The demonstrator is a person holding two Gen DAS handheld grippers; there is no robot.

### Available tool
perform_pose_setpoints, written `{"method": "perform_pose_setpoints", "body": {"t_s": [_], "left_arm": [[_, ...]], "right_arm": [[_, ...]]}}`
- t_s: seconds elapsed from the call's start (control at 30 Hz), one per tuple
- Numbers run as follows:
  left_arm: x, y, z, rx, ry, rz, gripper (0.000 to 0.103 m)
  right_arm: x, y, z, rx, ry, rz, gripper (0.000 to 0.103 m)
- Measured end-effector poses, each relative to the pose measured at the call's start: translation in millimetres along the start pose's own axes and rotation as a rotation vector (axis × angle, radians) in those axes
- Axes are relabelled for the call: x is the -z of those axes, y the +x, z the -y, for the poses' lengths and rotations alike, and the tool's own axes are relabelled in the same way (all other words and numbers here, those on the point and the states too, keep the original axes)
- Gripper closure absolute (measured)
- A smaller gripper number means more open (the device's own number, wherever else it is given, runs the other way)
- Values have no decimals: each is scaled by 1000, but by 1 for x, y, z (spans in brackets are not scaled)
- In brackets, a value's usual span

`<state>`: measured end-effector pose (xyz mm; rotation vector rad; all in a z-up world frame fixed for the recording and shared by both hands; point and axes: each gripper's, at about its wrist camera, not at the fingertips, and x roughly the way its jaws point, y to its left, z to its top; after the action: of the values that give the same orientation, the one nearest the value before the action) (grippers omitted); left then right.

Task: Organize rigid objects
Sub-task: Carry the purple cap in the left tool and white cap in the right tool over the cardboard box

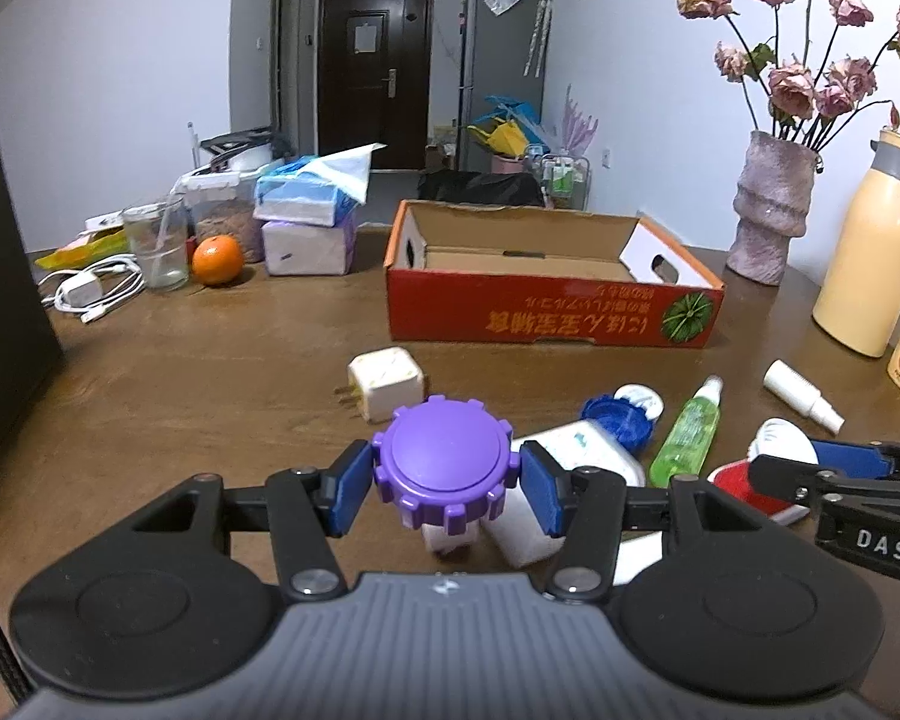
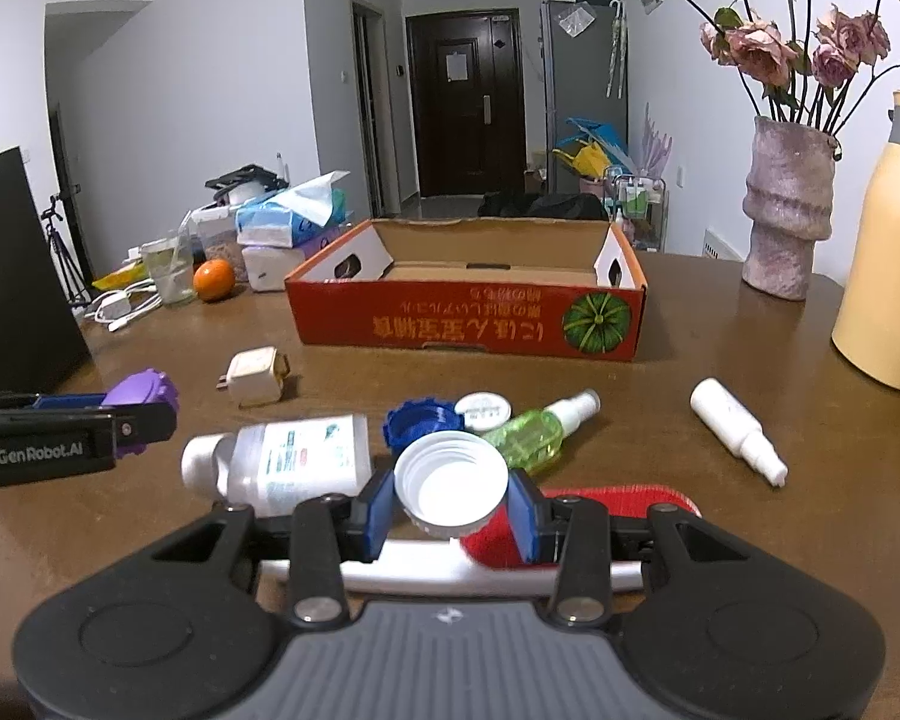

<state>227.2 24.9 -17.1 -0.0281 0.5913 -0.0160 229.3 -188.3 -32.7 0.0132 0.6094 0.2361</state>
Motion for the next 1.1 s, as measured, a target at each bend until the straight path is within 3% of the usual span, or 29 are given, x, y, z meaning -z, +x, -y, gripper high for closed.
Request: {"method": "perform_pose_setpoints", "body": {"t_s": [1.1], "left_arm": [[-88,61,29,77,-40,79,48]], "right_arm": [[-81,64,17,15,56,90,64]]}}
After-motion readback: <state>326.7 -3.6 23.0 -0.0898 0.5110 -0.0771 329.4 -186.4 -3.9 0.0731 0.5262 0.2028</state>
